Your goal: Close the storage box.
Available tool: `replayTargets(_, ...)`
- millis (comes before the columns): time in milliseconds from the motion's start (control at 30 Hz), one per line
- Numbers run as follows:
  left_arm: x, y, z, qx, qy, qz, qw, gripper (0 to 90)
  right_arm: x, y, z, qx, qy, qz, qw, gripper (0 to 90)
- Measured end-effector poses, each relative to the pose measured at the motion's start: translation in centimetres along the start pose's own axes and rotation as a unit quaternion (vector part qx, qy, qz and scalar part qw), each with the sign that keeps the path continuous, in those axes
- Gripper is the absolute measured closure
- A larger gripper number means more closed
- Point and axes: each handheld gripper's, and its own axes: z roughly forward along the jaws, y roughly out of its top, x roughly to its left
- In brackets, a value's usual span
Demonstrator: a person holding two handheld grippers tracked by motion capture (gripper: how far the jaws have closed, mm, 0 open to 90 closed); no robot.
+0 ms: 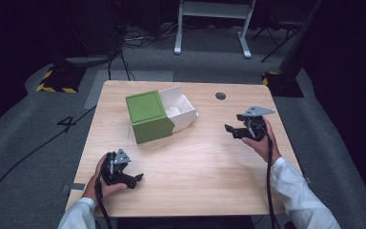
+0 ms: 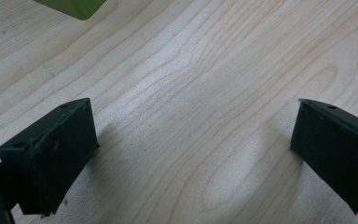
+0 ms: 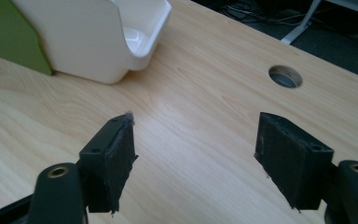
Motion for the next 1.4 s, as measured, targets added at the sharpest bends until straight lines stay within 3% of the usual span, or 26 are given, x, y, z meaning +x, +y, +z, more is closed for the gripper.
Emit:
replayTargets(367,0.0,0.0,0.0,-0.001,0.001,-0.001,1.0000,0.5,2.1,4.0,5.4,-0.007,0.017,0.002,0.9998,31.4)
replayTargets(700,-0.1,-0.1,-0.1,-0.002,0.002,-0.002,1.0000,0.5,2.6,5.2,9.2,0.010,0.018,0.017,0.9997,33.5)
replayTargets(1100,-0.1,-0.1,-0.1,-0.002,0.002,-0.002,1.0000,0.5,2.8,5.2,11.7,0.023,0.038,0.024,0.9987,34.2)
replayTargets(1267,-0.1,-0.1,-0.1,-0.002,0.002,-0.002,1.0000,0.5,3.4,5.2,11.9,0.009,0.080,0.010,0.9967,36.2)
replayTargets(1400,-0.1,-0.1,-0.1,-0.002,0.002,-0.002,1.0000,0.5,4.3,5.4,12.0,0.013,0.081,0.007,0.9966,36.5)
